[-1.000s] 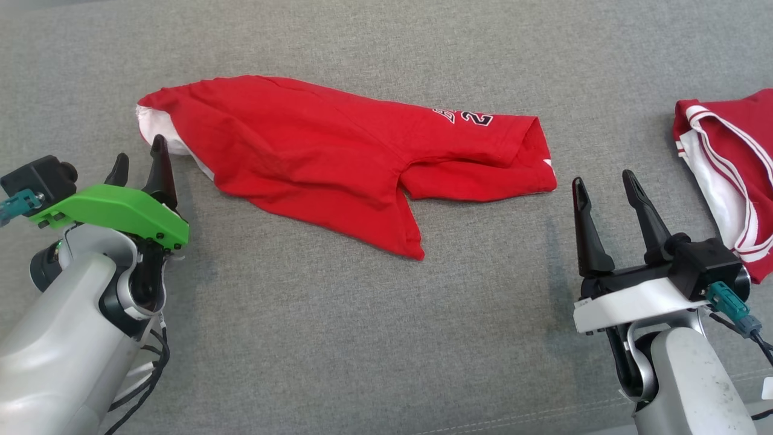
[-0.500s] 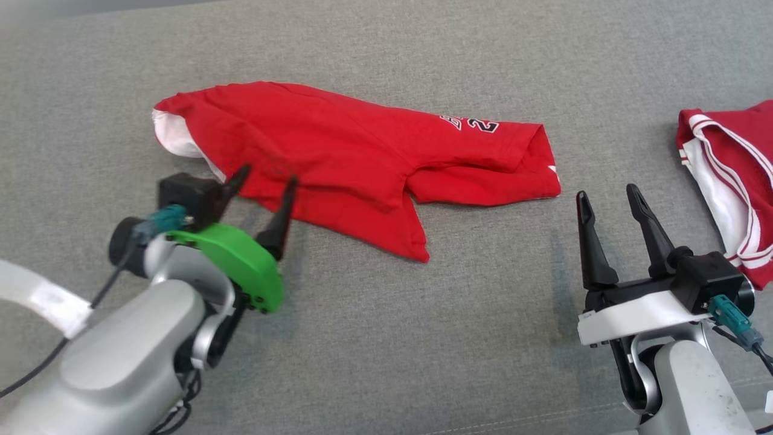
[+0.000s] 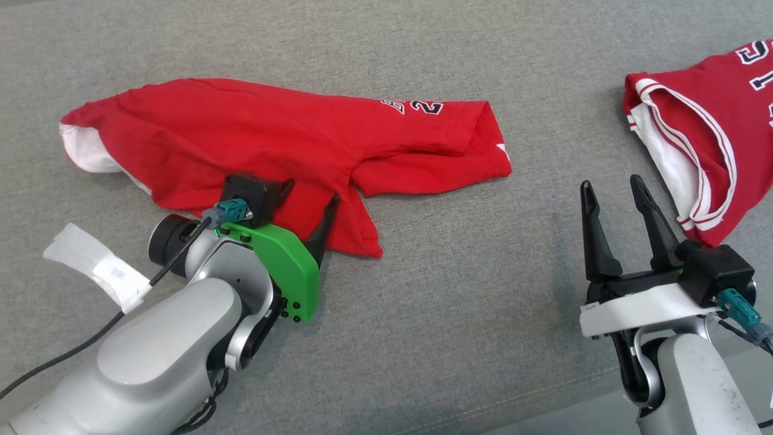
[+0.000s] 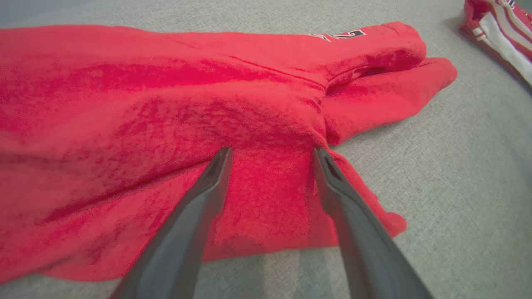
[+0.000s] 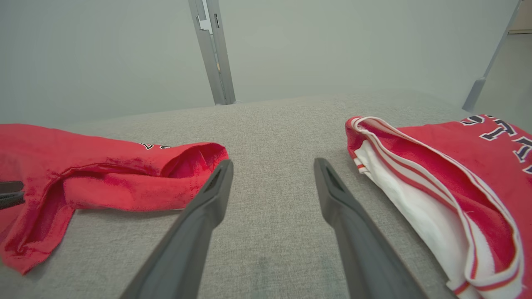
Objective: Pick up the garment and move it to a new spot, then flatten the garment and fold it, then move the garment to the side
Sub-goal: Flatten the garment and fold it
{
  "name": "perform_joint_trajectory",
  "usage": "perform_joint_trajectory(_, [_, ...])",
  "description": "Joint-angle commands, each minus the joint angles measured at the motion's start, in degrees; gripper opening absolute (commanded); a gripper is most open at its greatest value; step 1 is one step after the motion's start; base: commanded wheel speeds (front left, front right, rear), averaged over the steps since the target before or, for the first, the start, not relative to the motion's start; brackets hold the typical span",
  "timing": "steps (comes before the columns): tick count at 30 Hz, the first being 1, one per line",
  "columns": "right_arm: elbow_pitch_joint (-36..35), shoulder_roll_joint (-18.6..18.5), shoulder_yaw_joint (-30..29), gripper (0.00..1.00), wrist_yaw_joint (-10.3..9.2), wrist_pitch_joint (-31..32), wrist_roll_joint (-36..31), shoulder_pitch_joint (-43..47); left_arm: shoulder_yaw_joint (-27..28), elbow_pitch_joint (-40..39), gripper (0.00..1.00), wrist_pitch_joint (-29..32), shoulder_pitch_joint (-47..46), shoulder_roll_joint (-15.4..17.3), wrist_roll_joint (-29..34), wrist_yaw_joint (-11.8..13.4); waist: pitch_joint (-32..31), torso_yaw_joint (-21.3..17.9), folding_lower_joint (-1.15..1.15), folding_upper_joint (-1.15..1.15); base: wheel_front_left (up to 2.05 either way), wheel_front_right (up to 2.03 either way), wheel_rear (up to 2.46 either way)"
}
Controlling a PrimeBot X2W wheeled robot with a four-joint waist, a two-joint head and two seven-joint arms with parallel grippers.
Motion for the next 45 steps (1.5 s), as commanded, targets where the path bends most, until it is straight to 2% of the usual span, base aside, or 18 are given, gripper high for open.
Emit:
perform_joint_trajectory(1, [-0.36, -0.17, -0.21, 1.00, 0.00, -0.16, 0.29, 0.56, -0.15, 0.32, 1.00, 0.20, -0.54, 0.11, 0.12, -0.27, 0.85, -1.86, 0.00, 0.00, 0.00, 0.00, 0.00])
perform_joint_trajectory(10, [-0.31, -0.16, 0.04, 1.00, 0.00, -0.16, 0.76, 0.64, -1.01, 1.15, 1.00, 3.40, 0.72, 0.03, -1.87, -0.14, 0.47, -2.89, 0.00, 0.00, 0.00, 0.00, 0.00])
perform_joint_trajectory(11, [-0.30, -0.16, 0.15, 1.00, 0.00, -0.16, 0.87, 0.44, -0.84, 1.87, 0.88, 3.72, 1.00, -0.04, -2.48, 0.05, 0.54, -2.99, 0.00, 0.00, 0.00, 0.00, 0.00])
perform_joint_trajectory(12, [-0.33, -0.16, 0.28, 1.00, 0.00, -0.16, 0.93, 0.23, -0.86, 2.85, 0.49, 4.07, 1.06, 0.06, -2.57, 0.17, 0.62, -3.09, 0.00, 0.00, 0.00, 0.00, 0.00])
perform_joint_trajectory(13, [-0.36, -0.17, 0.39, 1.00, 0.00, -0.16, 1.00, 0.10, -0.90, 3.86, 0.31, 4.24, 1.10, 0.25, -2.58, 0.19, 0.69, -3.20, 0.00, 0.00, 0.00, 0.00, 0.00])
perform_joint_trajectory(14, [-0.39, -0.17, 0.49, 1.00, 0.00, -0.16, 1.04, 0.06, -0.77, 4.81, 0.00, 4.10, 1.26, 0.24, -2.90, 0.06, 0.73, -3.28, 0.00, 0.00, 0.00, 0.00, 0.00])
perform_joint_trajectory(20, [-0.07, -0.17, -0.11, 1.00, 0.00, -0.16, 0.60, 1.01, -0.30, 4.71, 0.00, 3.08, 1.86, 0.44, -3.86, -1.94, 0.19, -2.88, 0.00, 0.00, 0.00, 0.00, 0.00])
perform_joint_trajectory(25, [0.40, -0.17, -0.90, 1.00, 0.00, -0.16, 0.25, 1.82, 0.66, -1.73, 0.00, 1.82, 2.68, 2.10, -4.66, -2.95, -1.55, -1.52, 0.00, 0.00, 0.00, 0.00, 0.00])
perform_joint_trajectory(32, [0.71, -0.17, -2.39, 1.00, 0.00, -0.16, -0.40, 3.48, 0.44, -20.19, 0.00, 4.36, 5.15, 9.82, -4.64, -0.50, -4.52, 2.08, 0.00, 0.00, 0.00, 0.00, 0.00])
perform_joint_trajectory(36, [0.73, -0.17, -2.44, 1.00, 0.00, -0.16, -0.05, 3.30, -0.59, -31.02, 0.00, 8.37, 6.23, 14.07, -6.25, 0.80, -5.12, 3.42, 0.00, 0.00, 0.00, 0.00, 0.00])
perform_joint_trajectory(37, [0.73, -0.17, -2.44, 1.00, 0.00, -0.16, -0.05, 3.30, -0.59, -31.02, 0.00, 8.37, 6.23, 14.07, -6.25, 0.80, -5.12, 3.42, 0.00, 0.00, 0.00, 0.00, 0.00])
perform_joint_trajectory(41, [0.63, -0.18, -1.06, 1.00, 0.00, -0.16, 0.78, 2.07, -2.87, -38.35, 0.00, 15.97, 4.86, 17.57, -8.90, -1.21, -4.00, 3.13, 0.00, 0.00, 0.00, 0.00, 0.00])
perform_joint_trajectory(45, [0.67, -0.21, 0.72, 1.00, 0.00, -0.16, 1.79, 0.62, -4.05, -40.91, 0.00, 25.58, 0.90, 21.33, -11.94, -3.98, -1.91, 0.78, 0.00, 0.00, 0.00, 0.00, 0.00])
